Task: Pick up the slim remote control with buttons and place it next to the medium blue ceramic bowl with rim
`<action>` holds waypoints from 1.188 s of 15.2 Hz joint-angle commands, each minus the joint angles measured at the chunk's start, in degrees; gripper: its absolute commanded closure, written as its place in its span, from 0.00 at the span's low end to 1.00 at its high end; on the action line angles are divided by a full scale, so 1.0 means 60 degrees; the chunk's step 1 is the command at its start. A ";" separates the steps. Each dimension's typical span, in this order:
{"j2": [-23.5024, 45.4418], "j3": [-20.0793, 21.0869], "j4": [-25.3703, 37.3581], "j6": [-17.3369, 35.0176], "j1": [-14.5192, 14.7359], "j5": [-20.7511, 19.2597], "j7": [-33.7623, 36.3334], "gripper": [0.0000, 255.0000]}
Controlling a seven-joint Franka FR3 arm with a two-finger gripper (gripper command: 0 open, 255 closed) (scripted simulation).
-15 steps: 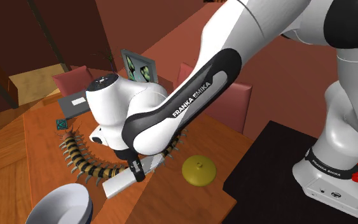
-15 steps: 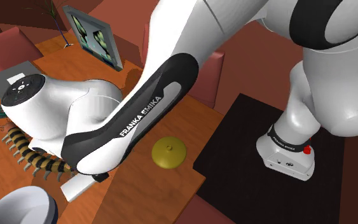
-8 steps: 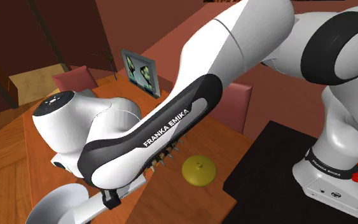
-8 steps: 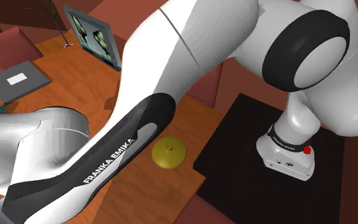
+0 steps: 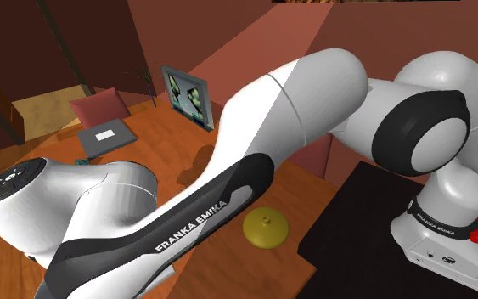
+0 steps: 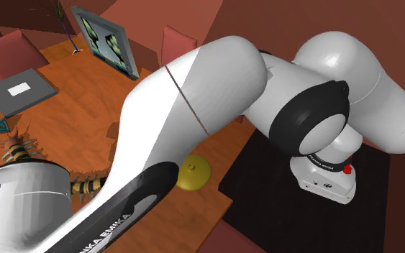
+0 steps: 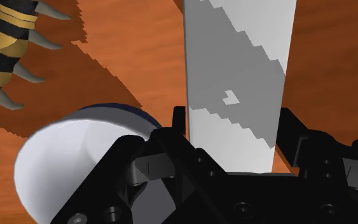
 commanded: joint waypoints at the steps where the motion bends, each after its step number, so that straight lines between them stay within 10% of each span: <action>1: 0.0157 -0.0015 0.0025 0.0141 0.0015 -0.0015 0.0016 1.00; 18: 0.1384 -0.0131 0.0022 0.1370 0.0066 -0.0130 0.0080 1.00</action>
